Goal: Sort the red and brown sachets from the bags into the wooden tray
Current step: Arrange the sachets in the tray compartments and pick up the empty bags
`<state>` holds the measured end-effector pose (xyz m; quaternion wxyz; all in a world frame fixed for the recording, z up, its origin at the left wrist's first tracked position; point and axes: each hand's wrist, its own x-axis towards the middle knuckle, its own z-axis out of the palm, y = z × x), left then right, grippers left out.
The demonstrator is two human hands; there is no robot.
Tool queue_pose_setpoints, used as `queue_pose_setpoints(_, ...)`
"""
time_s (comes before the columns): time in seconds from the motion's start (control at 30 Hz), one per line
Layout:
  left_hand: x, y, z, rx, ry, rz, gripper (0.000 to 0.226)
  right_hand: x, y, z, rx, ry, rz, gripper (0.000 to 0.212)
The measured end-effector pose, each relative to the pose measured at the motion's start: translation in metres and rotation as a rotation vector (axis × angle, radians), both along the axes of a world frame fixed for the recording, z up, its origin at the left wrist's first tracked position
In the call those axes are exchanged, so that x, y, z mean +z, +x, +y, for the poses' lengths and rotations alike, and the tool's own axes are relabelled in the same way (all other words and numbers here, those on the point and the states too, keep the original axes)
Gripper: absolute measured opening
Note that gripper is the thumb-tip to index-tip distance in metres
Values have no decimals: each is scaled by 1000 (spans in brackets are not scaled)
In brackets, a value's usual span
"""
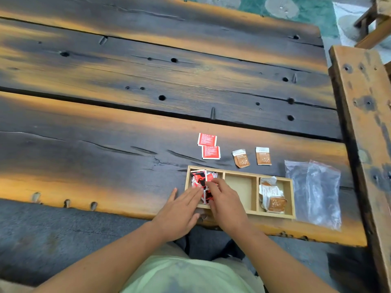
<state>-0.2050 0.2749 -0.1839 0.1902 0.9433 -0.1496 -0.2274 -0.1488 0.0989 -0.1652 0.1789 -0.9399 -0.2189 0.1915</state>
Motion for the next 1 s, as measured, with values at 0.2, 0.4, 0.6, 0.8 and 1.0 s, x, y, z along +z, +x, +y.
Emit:
queue_pose_setpoints(0.2, 3, 4, 6, -8, -111, 17, 61, -2, 9, 3, -51, -17, -15, 41)
queue_pose_setpoints(0.4, 11, 17, -1, 352, -330, -27, 40, -5, 15, 0, -61, 43, 16, 35)
queue_pose_setpoints(0.6, 6, 34, -10, 453, -373, 69, 33, -8, 23, 4, -107, 58, 4, 28)
queue_pose_setpoints(0.8, 4, 37, -14, 386, -293, 35, 32, -10, 31, 11, -108, 18, -19, 24)
queue_pose_setpoints(1.0, 6, 44, -19, 400, -276, 83, 26, -6, 32, 12, -117, 2, 22, 24)
